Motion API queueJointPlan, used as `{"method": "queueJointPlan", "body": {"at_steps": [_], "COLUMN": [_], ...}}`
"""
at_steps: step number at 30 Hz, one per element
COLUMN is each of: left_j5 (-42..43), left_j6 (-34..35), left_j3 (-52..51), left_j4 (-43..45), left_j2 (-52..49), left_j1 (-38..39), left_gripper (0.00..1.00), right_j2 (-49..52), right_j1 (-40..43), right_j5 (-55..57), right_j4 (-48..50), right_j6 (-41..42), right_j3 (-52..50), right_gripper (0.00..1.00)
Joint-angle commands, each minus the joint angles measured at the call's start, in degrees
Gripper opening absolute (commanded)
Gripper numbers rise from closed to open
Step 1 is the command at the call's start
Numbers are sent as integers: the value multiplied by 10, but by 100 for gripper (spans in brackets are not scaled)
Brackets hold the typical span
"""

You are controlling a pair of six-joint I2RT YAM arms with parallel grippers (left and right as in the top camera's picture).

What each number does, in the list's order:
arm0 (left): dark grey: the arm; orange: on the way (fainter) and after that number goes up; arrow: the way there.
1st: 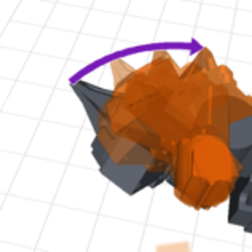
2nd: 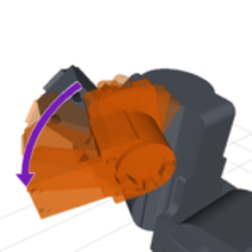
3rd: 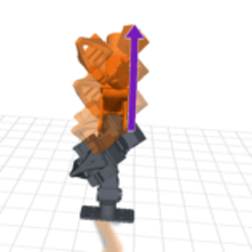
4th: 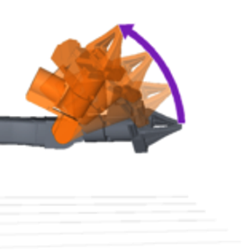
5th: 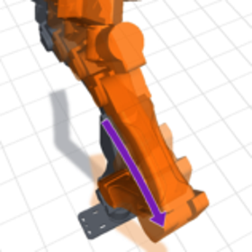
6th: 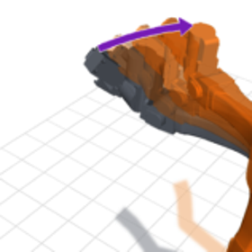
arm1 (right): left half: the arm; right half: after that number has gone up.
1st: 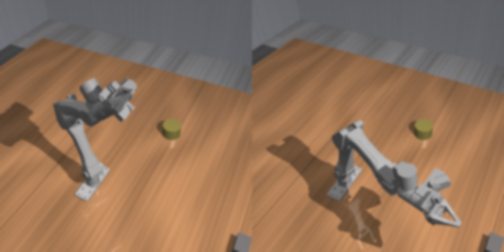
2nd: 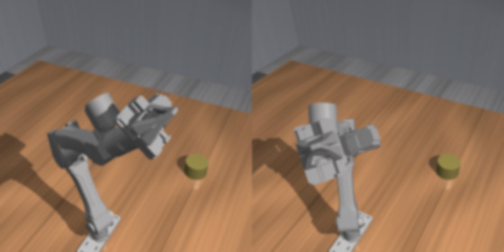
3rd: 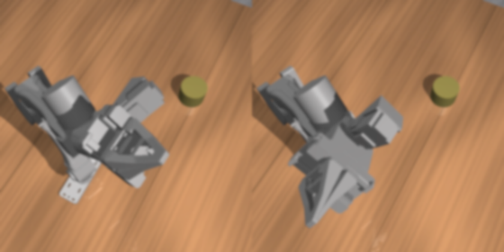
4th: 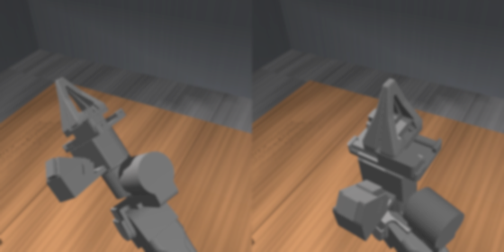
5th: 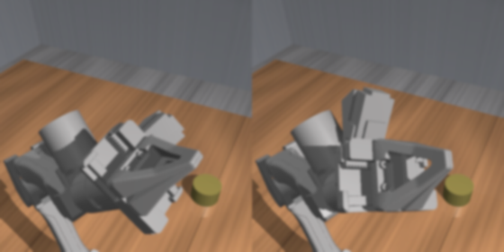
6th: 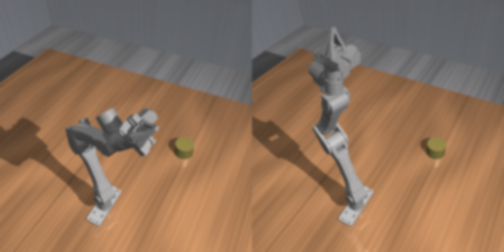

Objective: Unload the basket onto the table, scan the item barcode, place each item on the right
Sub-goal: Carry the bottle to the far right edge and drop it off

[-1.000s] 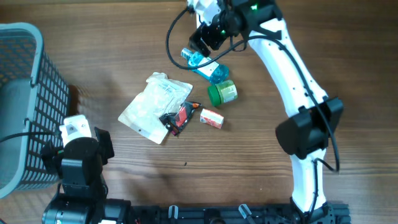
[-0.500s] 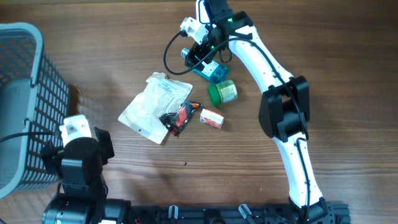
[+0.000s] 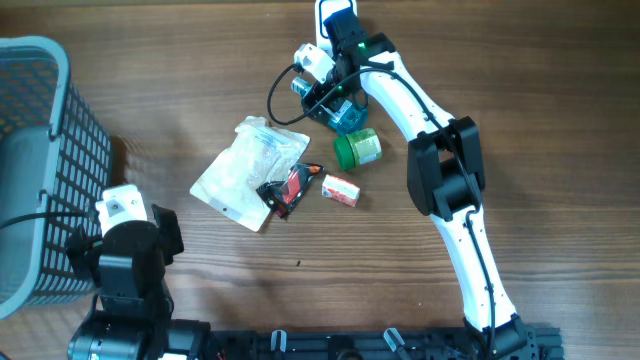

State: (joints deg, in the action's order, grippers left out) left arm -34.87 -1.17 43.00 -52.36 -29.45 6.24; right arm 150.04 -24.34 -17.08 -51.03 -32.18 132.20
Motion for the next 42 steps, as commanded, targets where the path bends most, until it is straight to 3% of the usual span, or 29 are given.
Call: {"method": "queueJointPlan", "body": {"at_steps": [1,4,10,20,29,32,42], "left_j5": [-6,-6,-6,-6,-6,-6,-6], "left_j6": [0,0,0,0,0,0,0], "left_j3": [2,2,2,2,2,2,2], "left_j4": [2,2,2,2,2,2,2], "left_j2": [0,0,0,0,0,0,0], "left_j1": [-4,-4,-4,-4,-4,-4,-4], "left_gripper": [100,100,100,100,100,100,100], "right_j2": [33,33,17,-130,-245,-250,-250], "right_j1": [-1,-2,-2,-1,9,37,207], "right_j5": [10,13,12,18,139,160,160], "right_j4": [-2,4,-6,-32,-57,-93,-141], "right_j6": [13,34,85,98,99,113,133], "right_j3": [-3,-3,-1,-1,-1,-1,-1], "right_gripper": [96,75,74,72,69,64,65]}}
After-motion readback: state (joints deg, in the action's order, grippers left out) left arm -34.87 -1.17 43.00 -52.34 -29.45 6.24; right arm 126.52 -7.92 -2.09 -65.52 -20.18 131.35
